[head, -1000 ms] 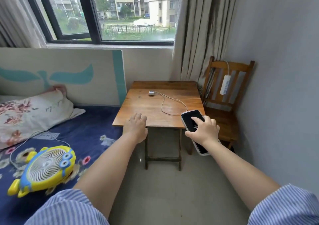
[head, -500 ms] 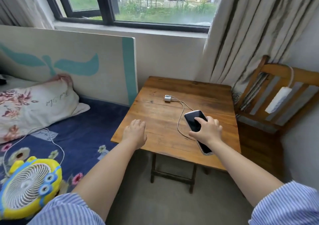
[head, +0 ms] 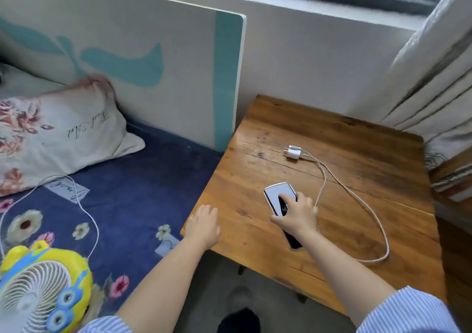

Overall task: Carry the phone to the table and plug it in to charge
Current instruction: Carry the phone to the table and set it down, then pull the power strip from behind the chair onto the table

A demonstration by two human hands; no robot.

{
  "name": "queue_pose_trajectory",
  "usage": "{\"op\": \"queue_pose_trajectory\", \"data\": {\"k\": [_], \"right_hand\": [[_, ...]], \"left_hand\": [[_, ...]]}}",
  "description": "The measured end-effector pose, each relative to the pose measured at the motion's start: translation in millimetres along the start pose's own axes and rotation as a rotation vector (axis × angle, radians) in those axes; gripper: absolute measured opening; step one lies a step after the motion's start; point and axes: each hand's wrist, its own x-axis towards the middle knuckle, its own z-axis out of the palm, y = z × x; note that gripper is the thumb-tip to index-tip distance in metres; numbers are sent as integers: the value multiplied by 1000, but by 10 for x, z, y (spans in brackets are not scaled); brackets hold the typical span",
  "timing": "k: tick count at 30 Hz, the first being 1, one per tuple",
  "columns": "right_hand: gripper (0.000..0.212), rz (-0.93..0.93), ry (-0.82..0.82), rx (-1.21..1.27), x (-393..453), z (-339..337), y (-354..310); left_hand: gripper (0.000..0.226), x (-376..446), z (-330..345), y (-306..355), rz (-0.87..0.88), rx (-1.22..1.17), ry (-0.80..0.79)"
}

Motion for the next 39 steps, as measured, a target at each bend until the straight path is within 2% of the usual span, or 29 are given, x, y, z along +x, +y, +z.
{"op": "queue_pose_trajectory", "data": {"k": [5, 14, 20, 23, 25, 28, 32, 39], "right_hand": [[61, -36, -87, -53, 490, 591, -395], [60, -172, -28, -43, 1095, 1249, -695], [63, -244, 5, -99, 1222, 1409, -655], [66, -232, -98, -157, 1169, 1350, -618], [66, -200, -191, -178, 1086, 1205, -555], [62, -177, -244, -238, 943, 900, -407], [47, -110, -159, -293, 791, 254, -107], [39, 33, 183, -216, 407, -1207, 746]], "left_hand": [[44, 323, 345, -314, -44, -73, -78], [61, 632, 954, -482, -51, -175, -39], [62, 641, 1087, -534, -28, -162, -31], [63, 628, 968, -505, -38, -106, -89], [62, 651, 780, -421, -43, -52, -112], [61, 733, 368, -178, 9, 9, -24], [58, 853, -240, 370, 171, 102, 75], [48, 696, -1074, 1930, 467, 206, 279]]}}
